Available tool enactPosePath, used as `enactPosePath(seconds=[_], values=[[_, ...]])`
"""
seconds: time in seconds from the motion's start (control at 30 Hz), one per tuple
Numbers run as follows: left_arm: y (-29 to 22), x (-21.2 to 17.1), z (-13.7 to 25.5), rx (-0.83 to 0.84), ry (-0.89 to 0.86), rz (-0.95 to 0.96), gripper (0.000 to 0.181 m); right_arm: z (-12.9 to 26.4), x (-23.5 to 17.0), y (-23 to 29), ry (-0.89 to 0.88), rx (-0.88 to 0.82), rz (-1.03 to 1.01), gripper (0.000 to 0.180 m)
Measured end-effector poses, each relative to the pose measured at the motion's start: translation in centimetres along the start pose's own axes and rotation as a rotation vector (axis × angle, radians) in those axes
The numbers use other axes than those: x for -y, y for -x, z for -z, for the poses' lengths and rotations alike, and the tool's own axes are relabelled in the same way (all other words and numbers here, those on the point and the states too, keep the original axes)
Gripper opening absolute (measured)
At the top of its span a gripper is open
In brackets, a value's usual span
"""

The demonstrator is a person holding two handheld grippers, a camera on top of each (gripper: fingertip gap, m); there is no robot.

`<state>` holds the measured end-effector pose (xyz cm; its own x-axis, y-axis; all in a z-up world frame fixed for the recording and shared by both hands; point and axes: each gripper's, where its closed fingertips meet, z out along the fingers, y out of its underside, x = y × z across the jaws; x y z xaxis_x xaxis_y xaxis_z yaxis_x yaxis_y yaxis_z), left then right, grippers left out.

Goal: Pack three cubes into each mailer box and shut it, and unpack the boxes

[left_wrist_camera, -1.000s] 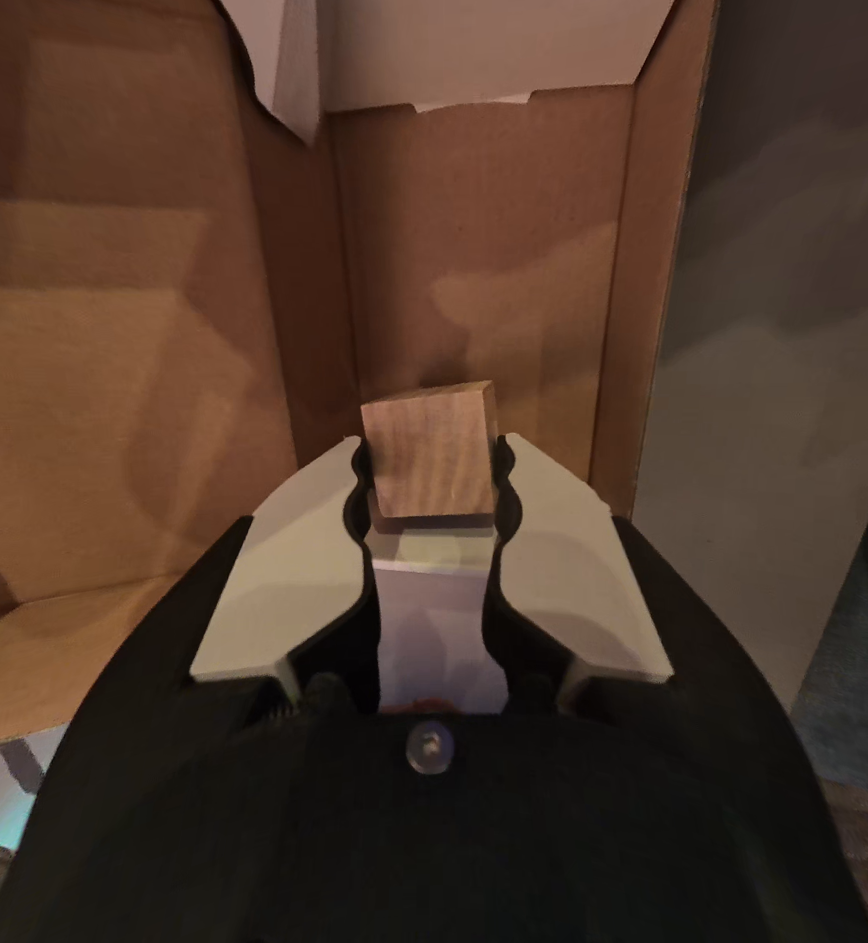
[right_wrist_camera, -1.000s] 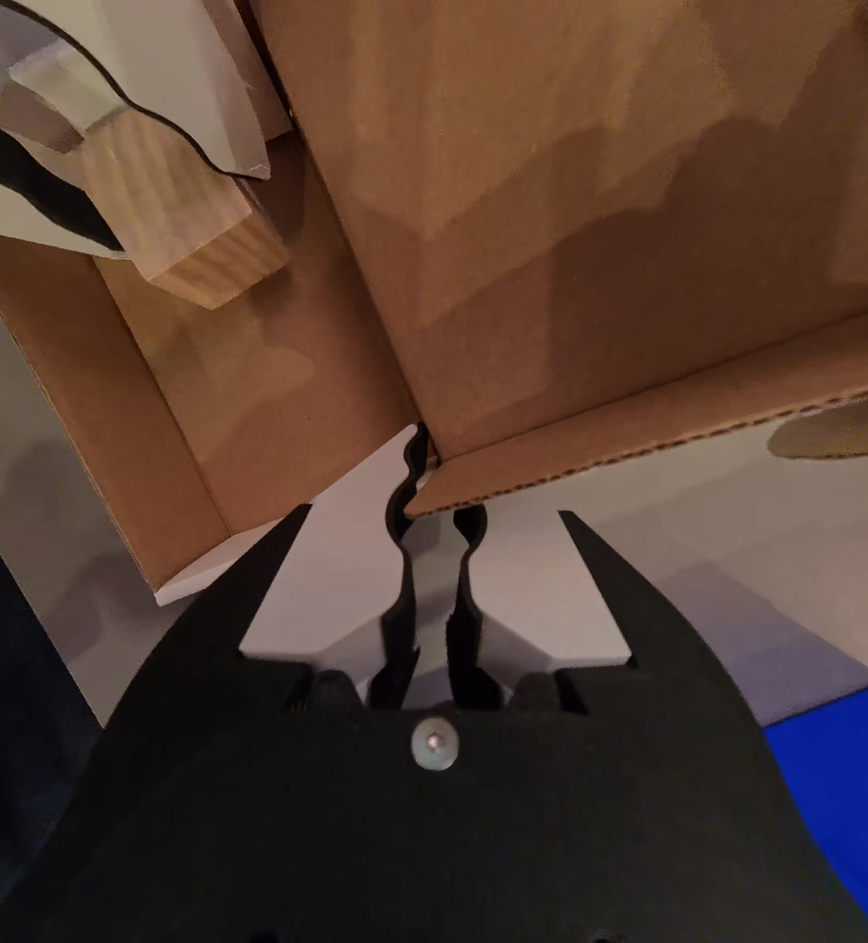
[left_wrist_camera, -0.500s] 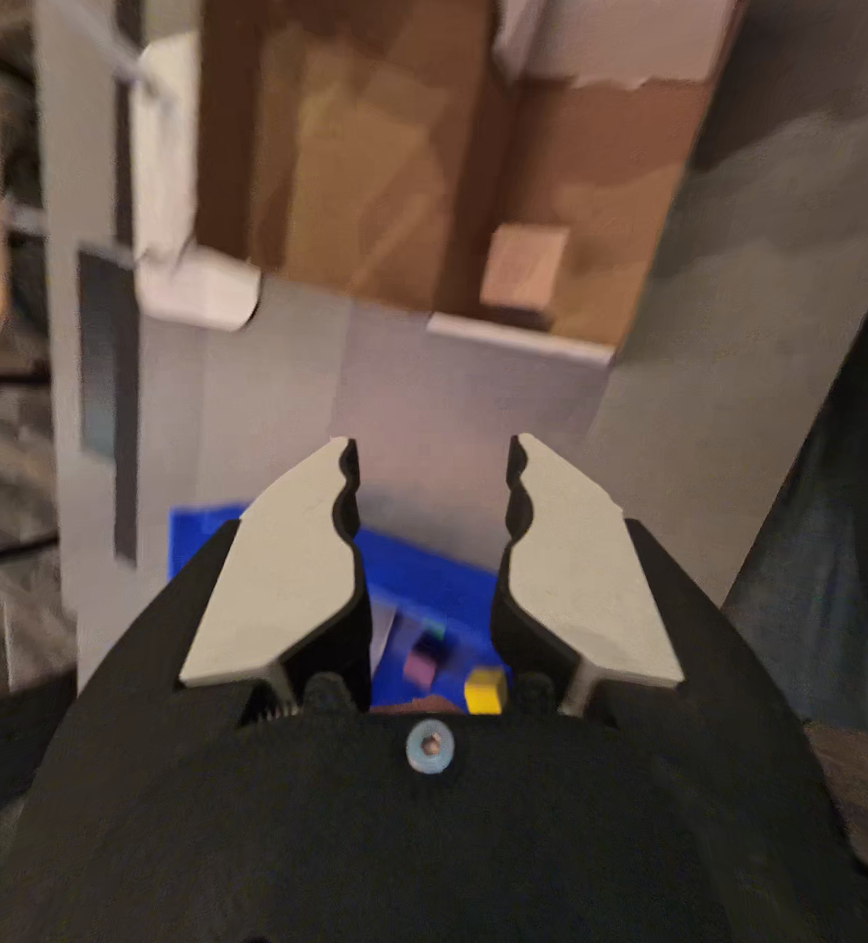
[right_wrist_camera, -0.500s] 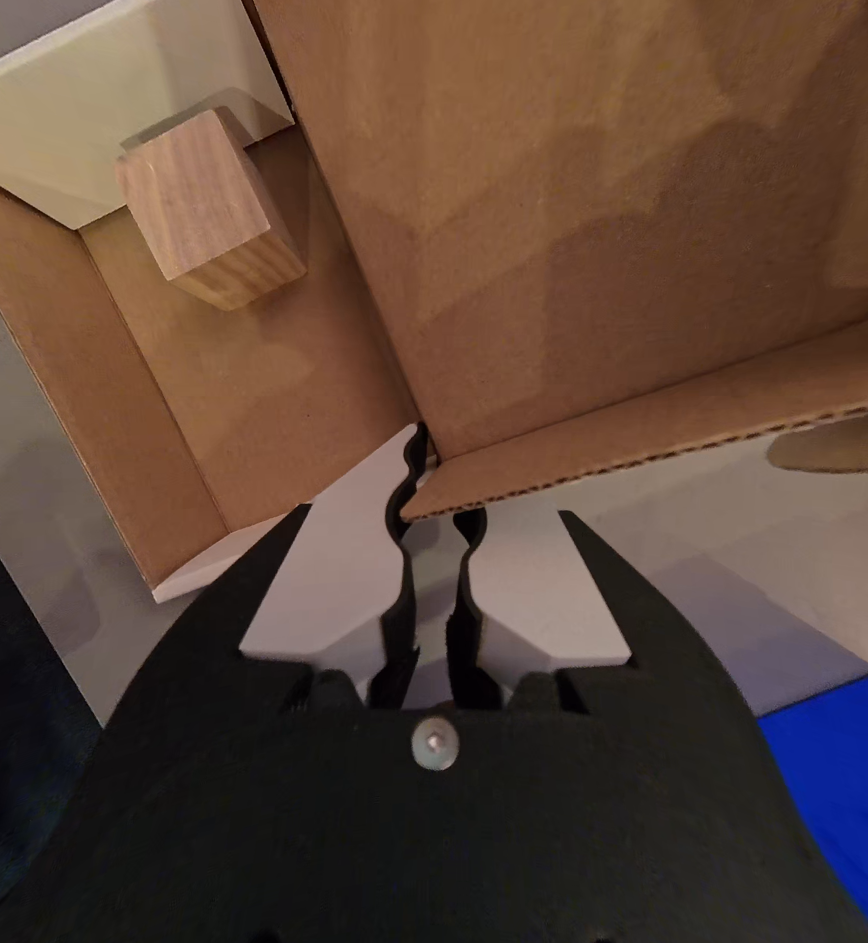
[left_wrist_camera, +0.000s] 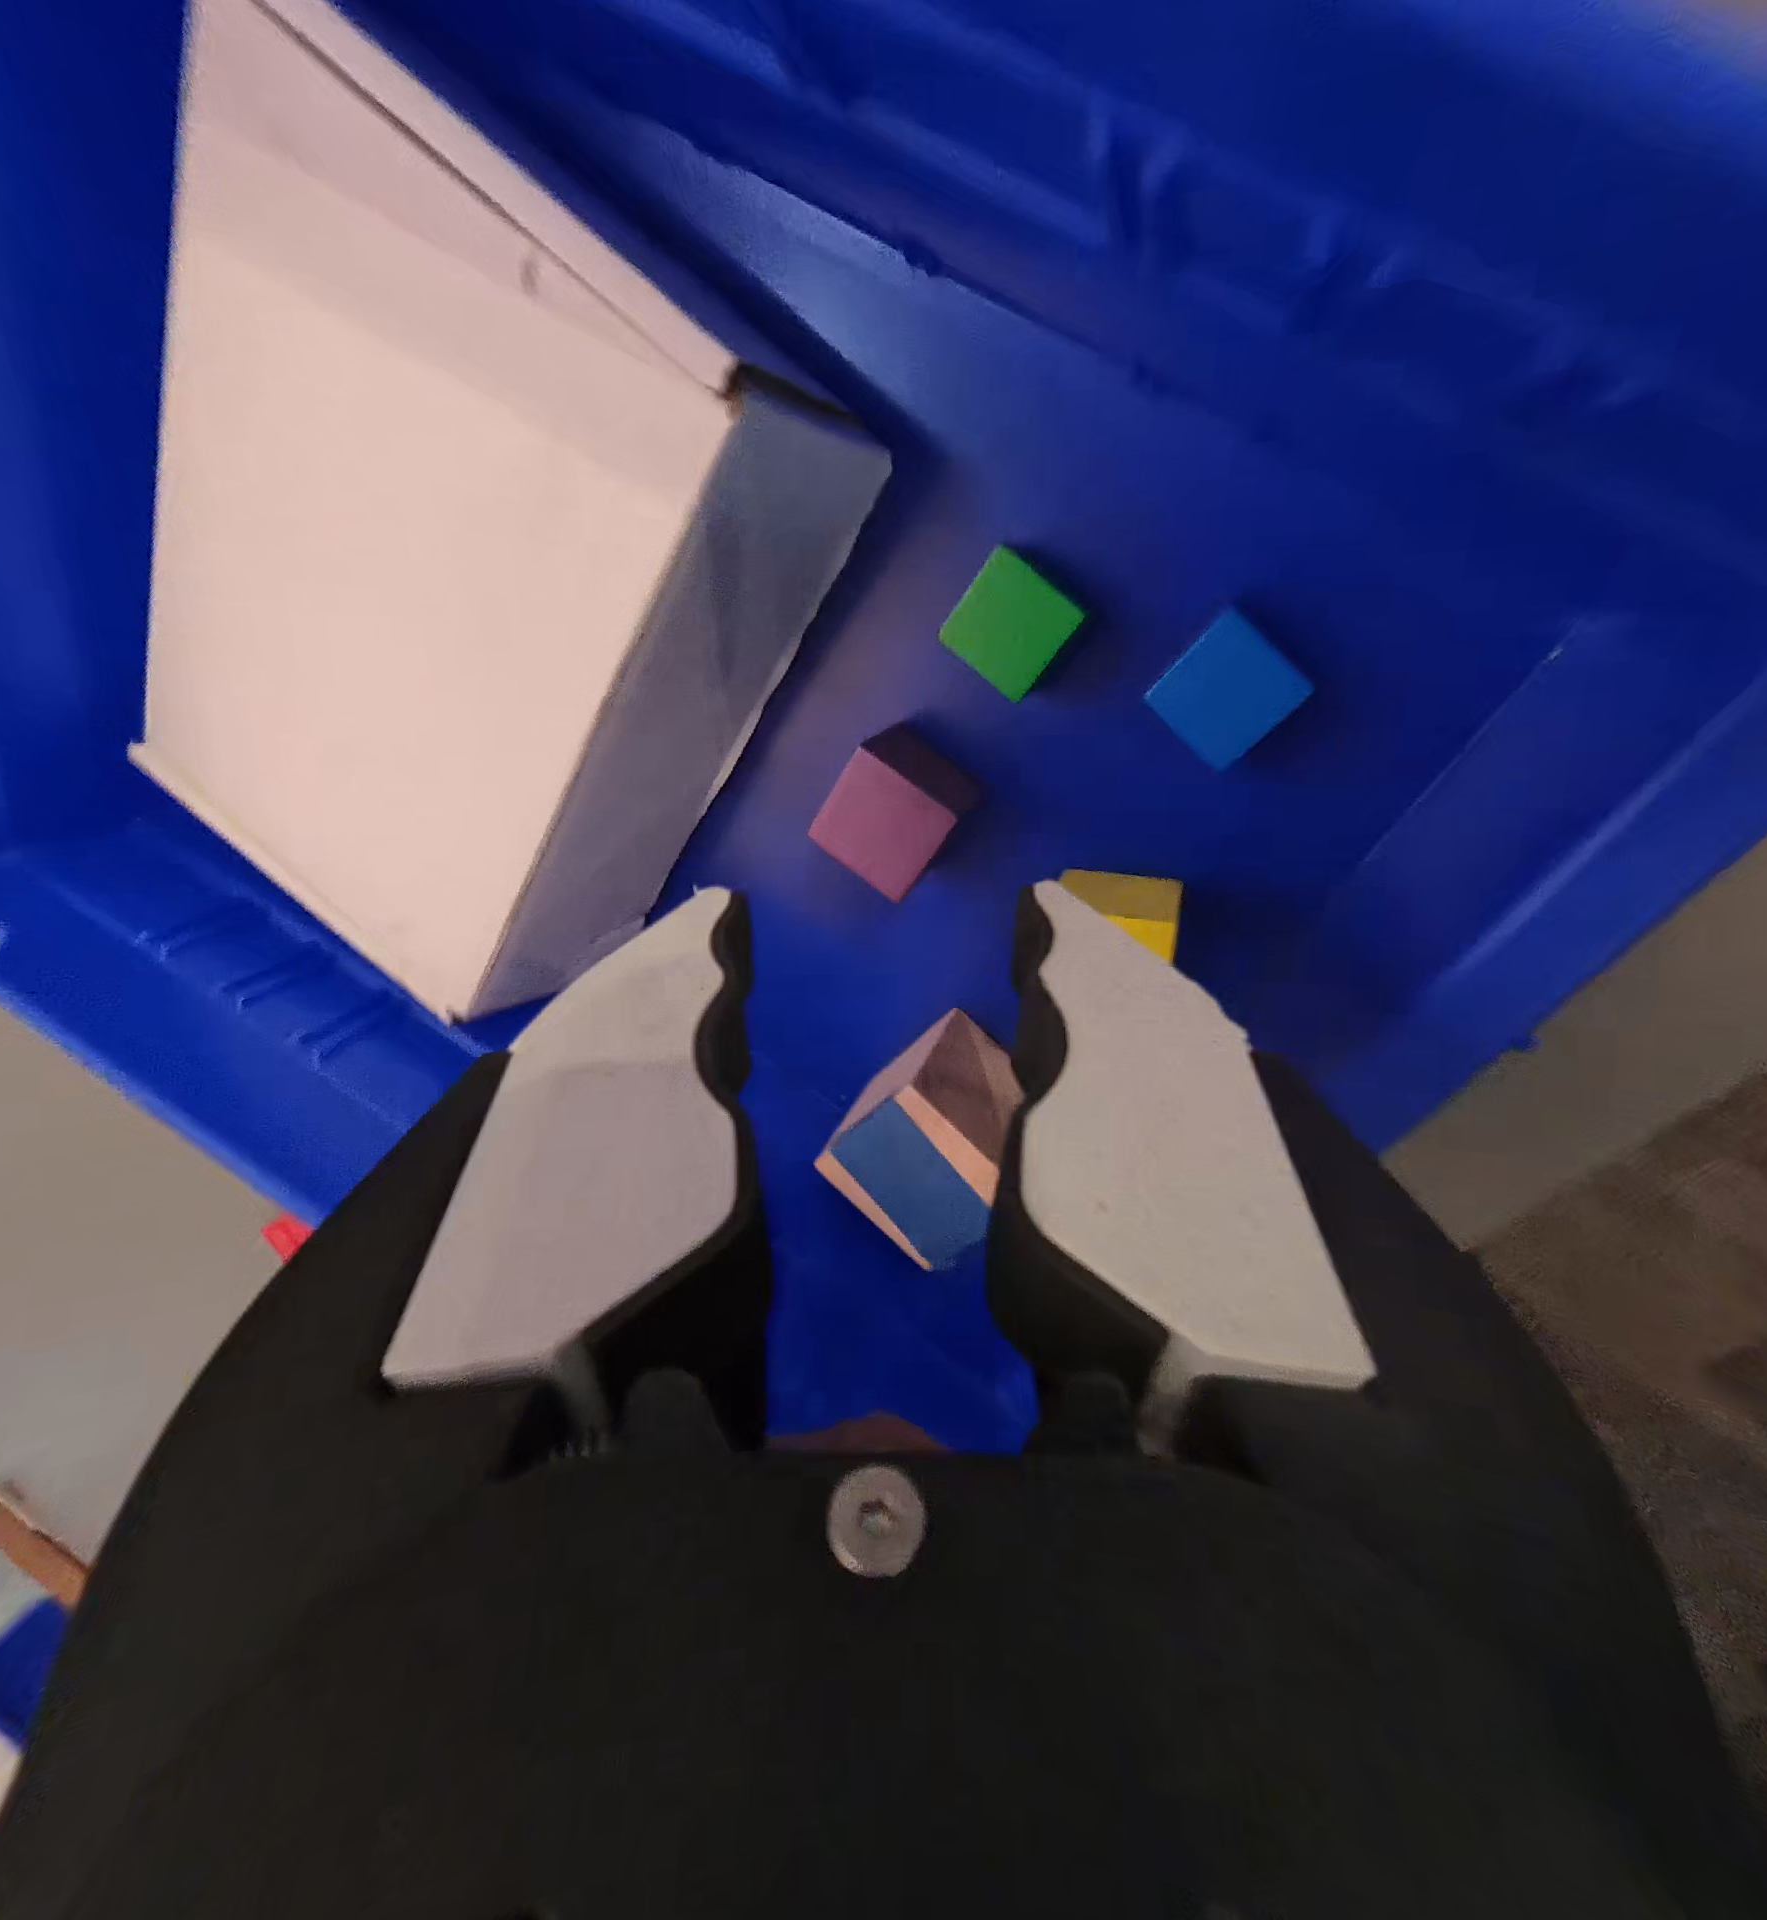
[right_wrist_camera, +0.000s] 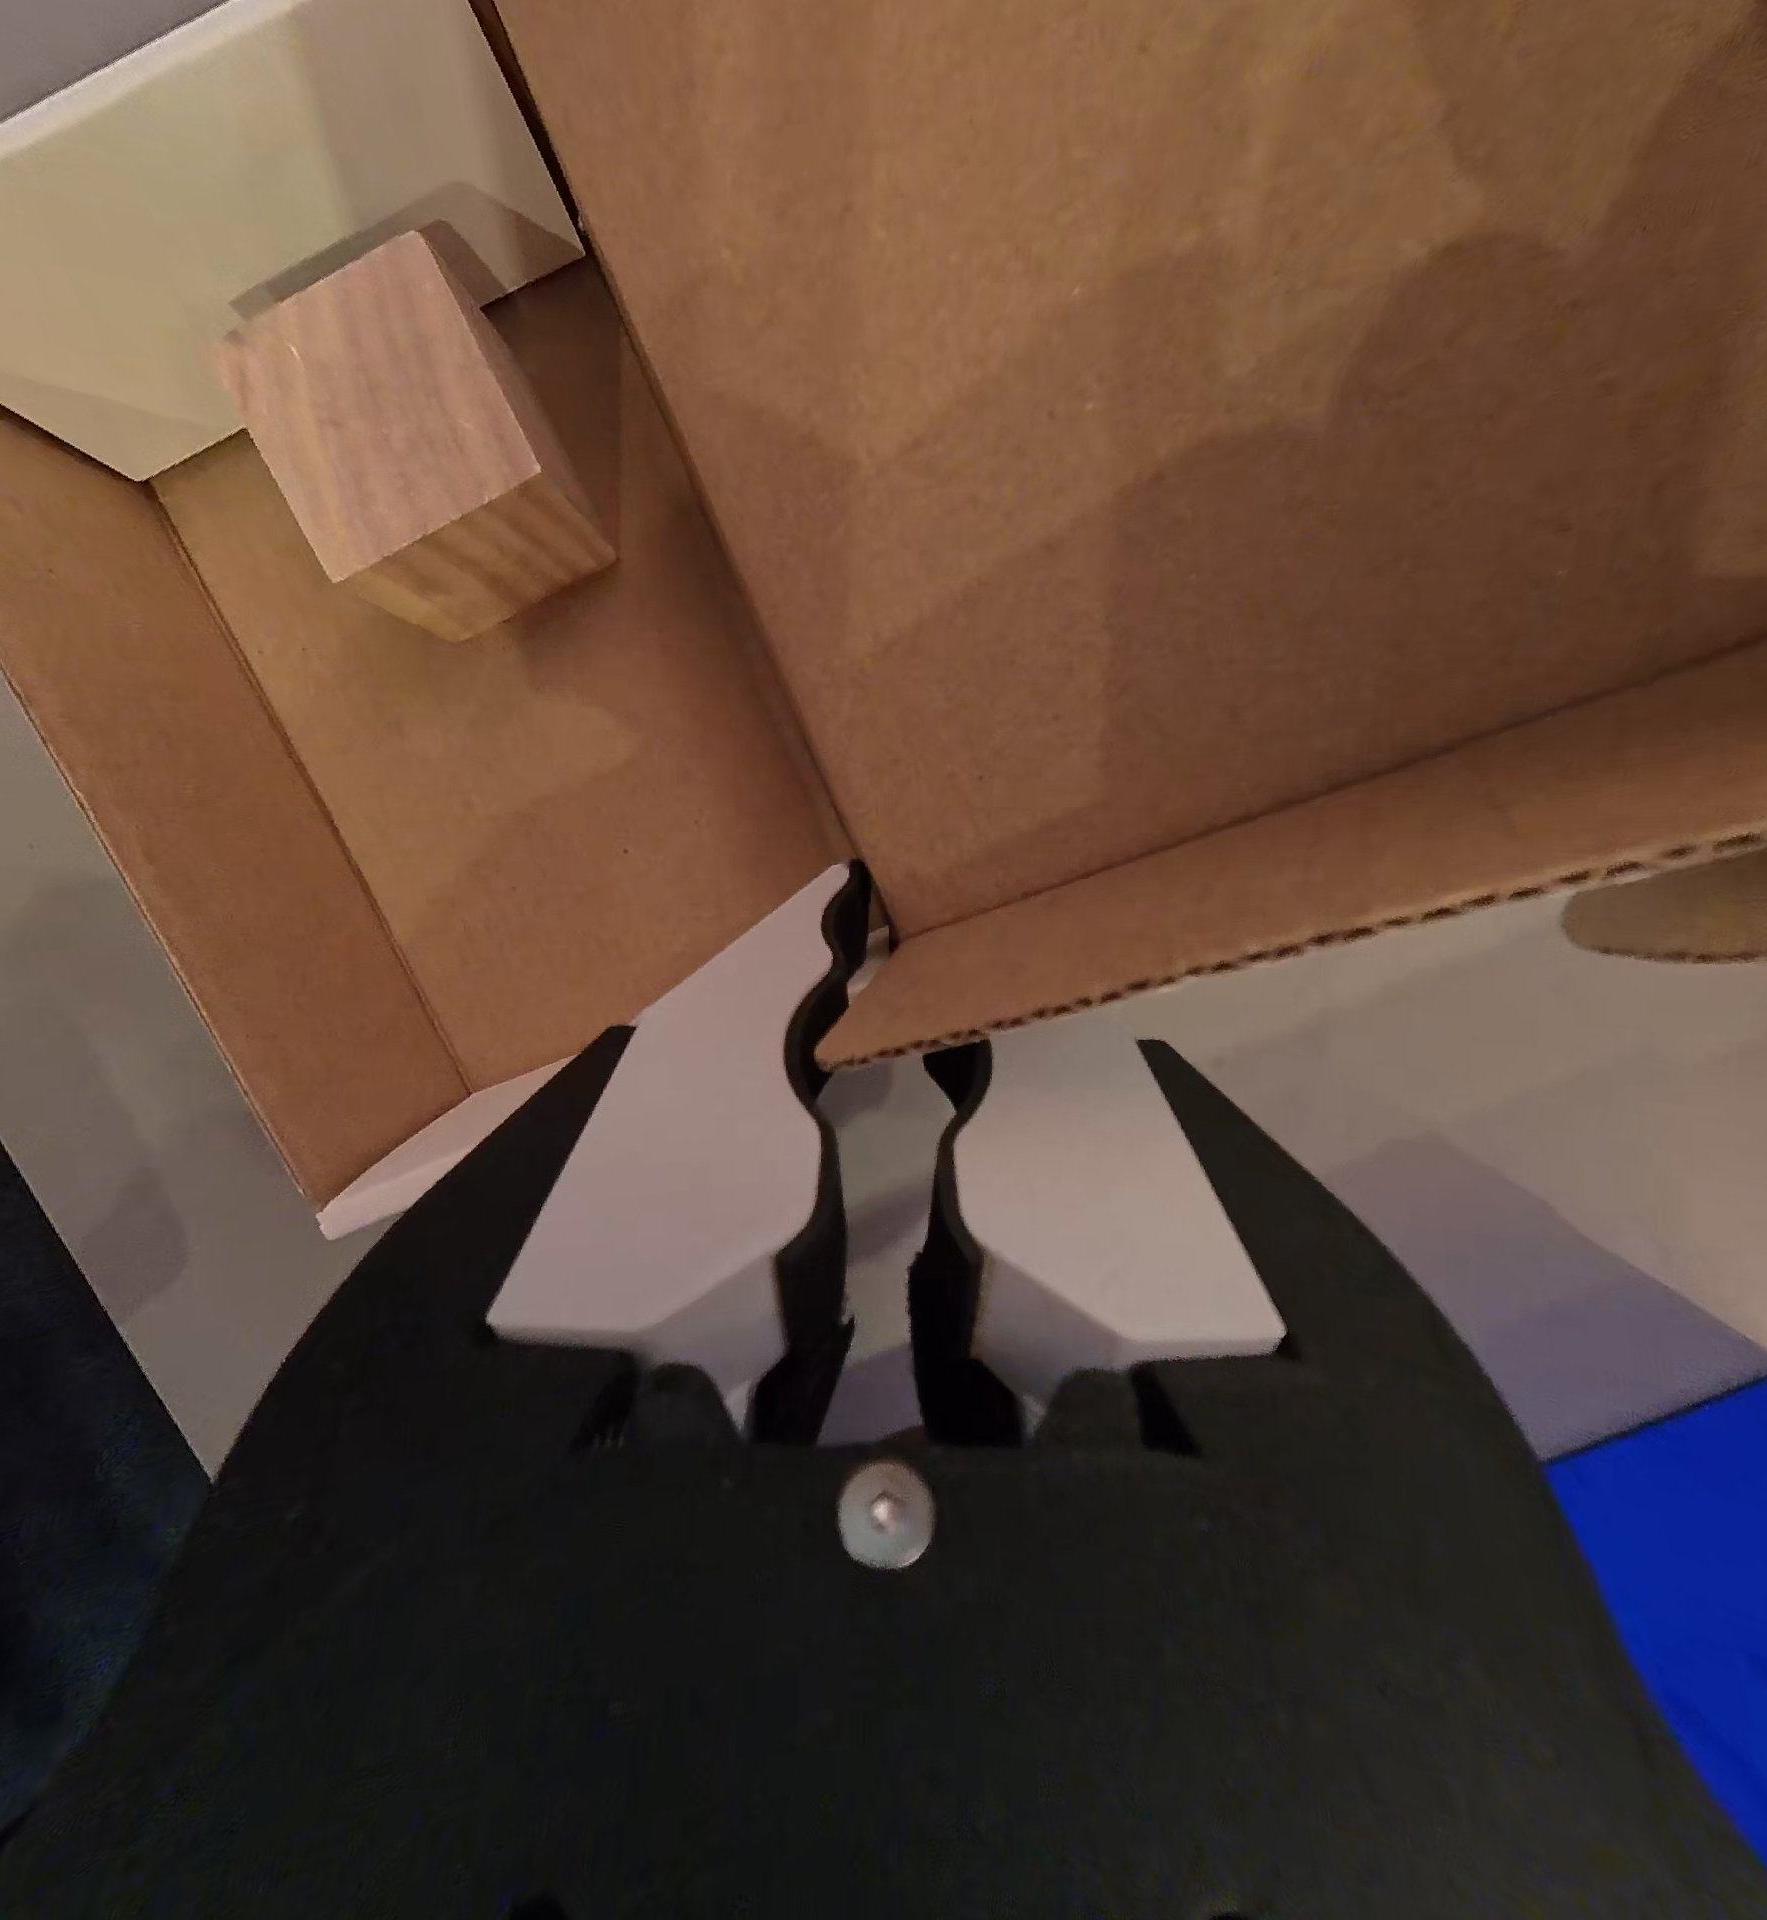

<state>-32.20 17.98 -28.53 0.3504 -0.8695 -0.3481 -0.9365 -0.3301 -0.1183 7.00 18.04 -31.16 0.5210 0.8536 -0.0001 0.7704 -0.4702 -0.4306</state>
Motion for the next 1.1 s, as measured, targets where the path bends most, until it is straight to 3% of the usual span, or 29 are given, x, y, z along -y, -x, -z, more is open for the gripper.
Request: enactPosePath(seconds=[0.23,0.37,0.47,0.67,0.8,0.93,1.1], values=[[-0.6,0.0,-2.4,-0.141,0.054,-0.217,0.038,0.0,0.0,0.0,-0.004,0.004,0.003,0.005],[-0.1,0.0,-3.0,-0.152,0.054,-0.189,0.024,0.0,0.0,0.0,-0.006,0.004,0.005,0.005],[0.1,0.1,-3.2,-0.142,0.045,-0.171,0.028,0.0,0.0,0.0,-0.007,0.004,0.008,0.005],[0.4,0.0,-3.7,-0.12,0.051,-0.171,0.055,0.0,0.0,0.0,-0.006,-0.002,0.011,0.005],[0.1,0.1,-4.3,-0.15,0.048,-0.168,0.055,0.0,0.0,0.0,-0.005,-0.004,0.011,0.005],[-0.5,0.1,-4.8,-0.196,0.058,-0.139,0.037,0.0,-0.1,0.0,-0.006,-0.003,0.009,0.005],[-0.7,0.1,-4.7,-0.203,0.055,-0.113,0.035,0.0,-0.1,0.0,-0.007,-0.001,0.009,0.005]])
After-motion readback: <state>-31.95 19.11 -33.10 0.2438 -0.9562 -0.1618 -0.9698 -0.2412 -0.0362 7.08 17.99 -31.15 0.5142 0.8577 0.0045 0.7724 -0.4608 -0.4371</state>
